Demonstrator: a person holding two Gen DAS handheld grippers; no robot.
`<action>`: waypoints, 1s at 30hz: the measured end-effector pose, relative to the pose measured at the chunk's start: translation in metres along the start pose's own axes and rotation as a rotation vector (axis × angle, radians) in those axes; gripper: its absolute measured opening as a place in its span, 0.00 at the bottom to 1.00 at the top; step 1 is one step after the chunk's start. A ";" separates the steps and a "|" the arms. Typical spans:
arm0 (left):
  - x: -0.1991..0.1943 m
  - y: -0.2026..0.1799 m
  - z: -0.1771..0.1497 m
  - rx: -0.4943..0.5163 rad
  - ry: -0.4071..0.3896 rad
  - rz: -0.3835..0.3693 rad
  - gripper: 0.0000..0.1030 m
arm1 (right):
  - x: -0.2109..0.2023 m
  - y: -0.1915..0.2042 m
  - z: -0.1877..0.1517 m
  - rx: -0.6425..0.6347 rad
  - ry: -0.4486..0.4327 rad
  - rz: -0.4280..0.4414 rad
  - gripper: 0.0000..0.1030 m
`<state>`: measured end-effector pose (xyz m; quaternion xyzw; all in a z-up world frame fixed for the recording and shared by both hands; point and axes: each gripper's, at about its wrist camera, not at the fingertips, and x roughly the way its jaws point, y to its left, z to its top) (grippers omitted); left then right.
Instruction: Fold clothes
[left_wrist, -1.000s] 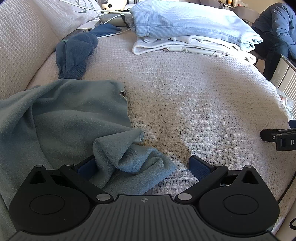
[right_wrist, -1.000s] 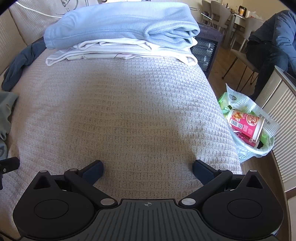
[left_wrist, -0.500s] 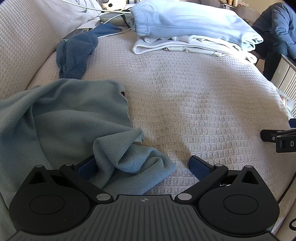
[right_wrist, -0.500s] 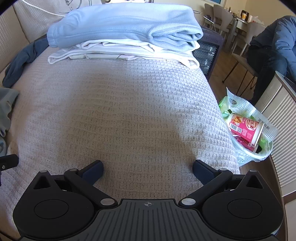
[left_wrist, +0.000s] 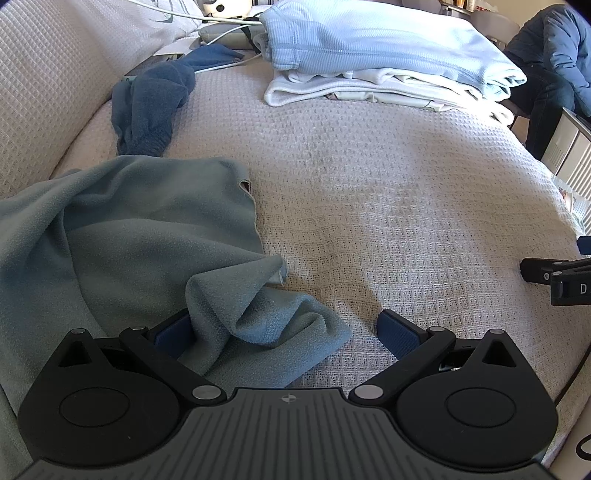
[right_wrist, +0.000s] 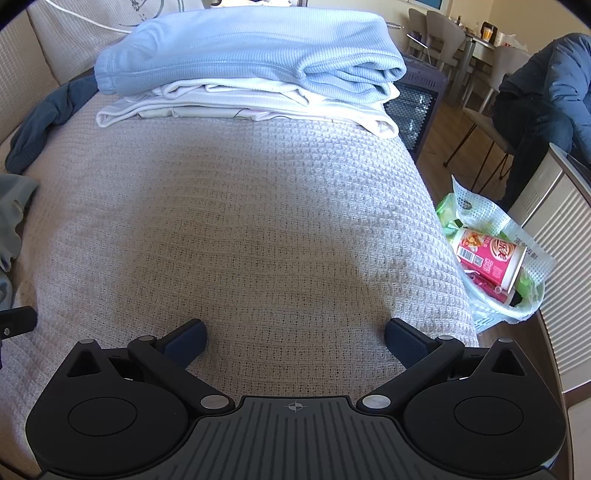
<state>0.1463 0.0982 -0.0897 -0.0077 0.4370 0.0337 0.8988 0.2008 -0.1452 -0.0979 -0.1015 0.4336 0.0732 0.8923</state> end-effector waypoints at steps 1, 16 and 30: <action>0.000 0.000 0.000 -0.001 0.000 0.000 1.00 | 0.000 0.000 0.000 0.000 0.000 0.000 1.00; 0.002 0.001 0.006 -0.023 0.045 0.005 1.00 | 0.000 0.001 -0.002 -0.018 -0.009 -0.006 1.00; 0.003 0.000 0.002 -0.018 0.015 0.008 1.00 | 0.000 0.004 -0.004 -0.054 -0.024 -0.020 1.00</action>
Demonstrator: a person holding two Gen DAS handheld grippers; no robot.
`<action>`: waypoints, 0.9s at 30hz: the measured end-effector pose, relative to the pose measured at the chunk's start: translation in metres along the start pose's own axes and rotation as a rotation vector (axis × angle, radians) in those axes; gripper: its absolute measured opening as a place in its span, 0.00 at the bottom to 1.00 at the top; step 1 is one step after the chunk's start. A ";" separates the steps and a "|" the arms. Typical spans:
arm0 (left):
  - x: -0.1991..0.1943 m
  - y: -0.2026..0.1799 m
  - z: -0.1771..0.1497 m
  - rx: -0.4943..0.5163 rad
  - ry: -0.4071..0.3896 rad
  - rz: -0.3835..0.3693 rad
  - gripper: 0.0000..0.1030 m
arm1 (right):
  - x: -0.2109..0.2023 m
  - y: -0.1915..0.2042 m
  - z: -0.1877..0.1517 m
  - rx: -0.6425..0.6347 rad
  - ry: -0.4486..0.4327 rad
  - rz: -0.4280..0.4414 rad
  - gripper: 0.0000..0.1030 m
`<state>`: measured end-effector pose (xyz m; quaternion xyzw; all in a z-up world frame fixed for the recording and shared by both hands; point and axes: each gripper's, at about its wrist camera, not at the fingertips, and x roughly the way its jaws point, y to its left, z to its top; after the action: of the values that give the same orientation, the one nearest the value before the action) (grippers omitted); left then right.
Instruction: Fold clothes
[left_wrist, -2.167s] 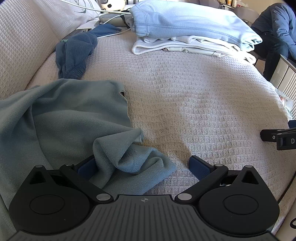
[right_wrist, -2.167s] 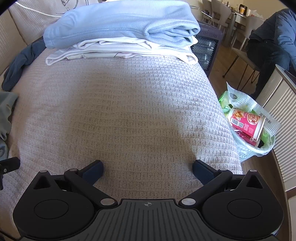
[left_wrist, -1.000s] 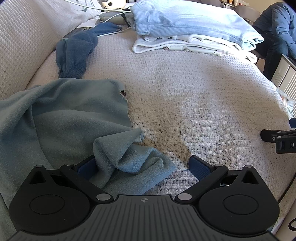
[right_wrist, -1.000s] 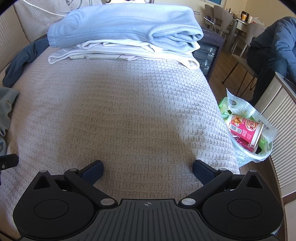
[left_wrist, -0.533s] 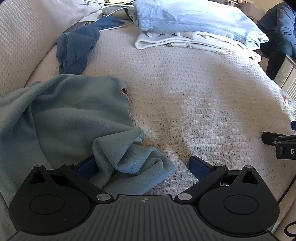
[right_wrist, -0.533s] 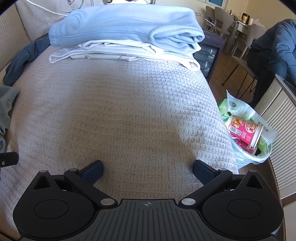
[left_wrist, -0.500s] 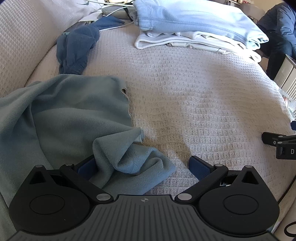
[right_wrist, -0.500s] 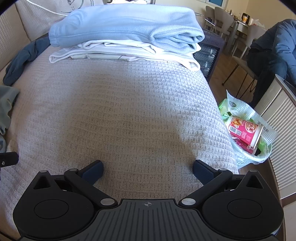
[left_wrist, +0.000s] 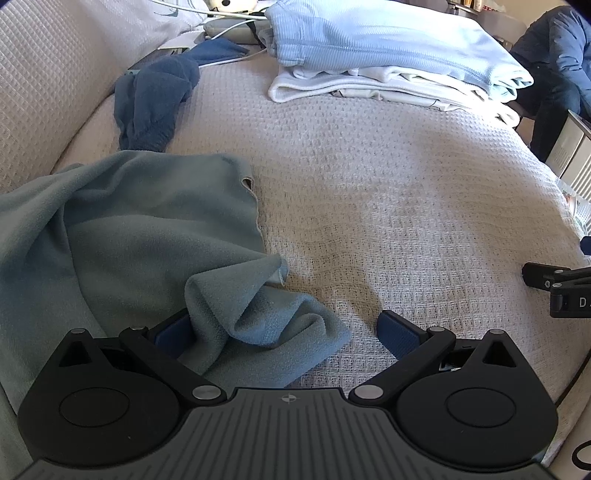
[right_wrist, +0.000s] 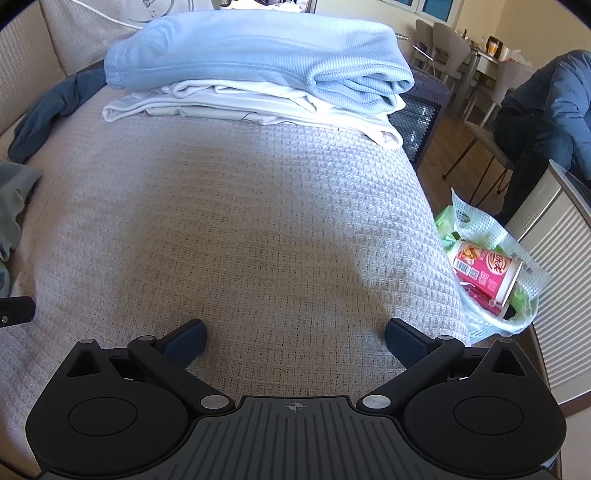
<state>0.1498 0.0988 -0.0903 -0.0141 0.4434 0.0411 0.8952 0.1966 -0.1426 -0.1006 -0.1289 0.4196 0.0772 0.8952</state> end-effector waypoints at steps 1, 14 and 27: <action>0.000 0.000 0.000 0.002 -0.003 0.001 1.00 | 0.000 0.000 0.000 -0.003 -0.001 -0.002 1.00; -0.002 -0.001 -0.003 0.007 -0.015 0.002 1.00 | 0.000 0.004 -0.003 -0.036 -0.016 -0.018 1.00; -0.002 -0.001 -0.004 0.009 -0.019 0.001 1.00 | -0.009 0.063 -0.021 -0.475 -0.236 -0.258 1.00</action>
<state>0.1458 0.0979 -0.0913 -0.0095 0.4351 0.0399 0.8994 0.1597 -0.0887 -0.1165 -0.3771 0.2629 0.0734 0.8850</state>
